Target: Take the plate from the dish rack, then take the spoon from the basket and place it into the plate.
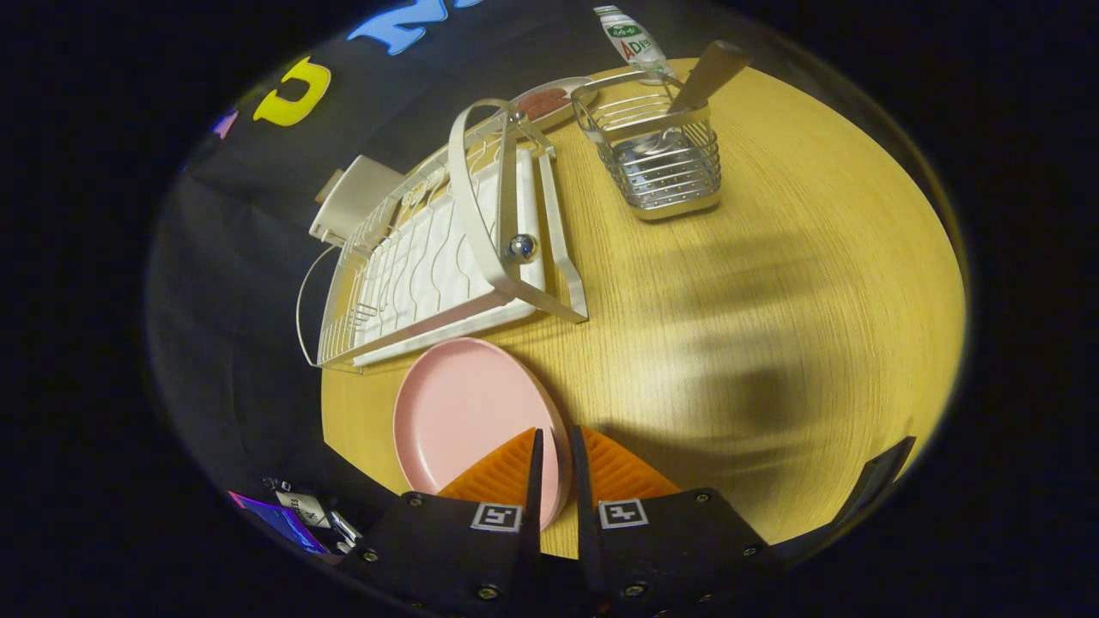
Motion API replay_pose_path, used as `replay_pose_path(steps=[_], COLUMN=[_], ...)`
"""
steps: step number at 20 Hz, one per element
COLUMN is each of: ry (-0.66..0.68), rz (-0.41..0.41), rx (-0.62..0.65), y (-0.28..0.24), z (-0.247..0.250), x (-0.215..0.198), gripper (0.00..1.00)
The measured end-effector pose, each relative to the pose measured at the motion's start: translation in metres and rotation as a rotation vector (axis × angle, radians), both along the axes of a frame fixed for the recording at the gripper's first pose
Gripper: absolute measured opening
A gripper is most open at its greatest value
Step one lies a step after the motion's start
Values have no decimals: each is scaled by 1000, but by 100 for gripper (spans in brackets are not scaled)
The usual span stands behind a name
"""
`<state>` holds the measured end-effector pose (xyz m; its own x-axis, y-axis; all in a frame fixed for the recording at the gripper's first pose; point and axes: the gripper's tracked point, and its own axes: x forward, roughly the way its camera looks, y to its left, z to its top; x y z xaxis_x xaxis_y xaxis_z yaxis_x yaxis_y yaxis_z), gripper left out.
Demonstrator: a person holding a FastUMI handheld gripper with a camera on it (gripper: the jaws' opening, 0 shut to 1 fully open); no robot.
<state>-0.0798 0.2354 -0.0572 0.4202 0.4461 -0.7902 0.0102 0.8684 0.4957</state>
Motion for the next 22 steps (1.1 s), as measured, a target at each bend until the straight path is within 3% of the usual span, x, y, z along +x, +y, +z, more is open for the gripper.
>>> replay_pose_path(steps=[8,11,16,19,22], ry=[-275,-415,-689,-825,-874], rz=[-62,-107,-193,-171,-138], rx=[-96,-149,-251,-371,-380], y=[-45,-69,-115,-135,-130], z=[49,68,89,92,90], x=[18,33,60,76,91], gripper=[21,28,27,27,27])
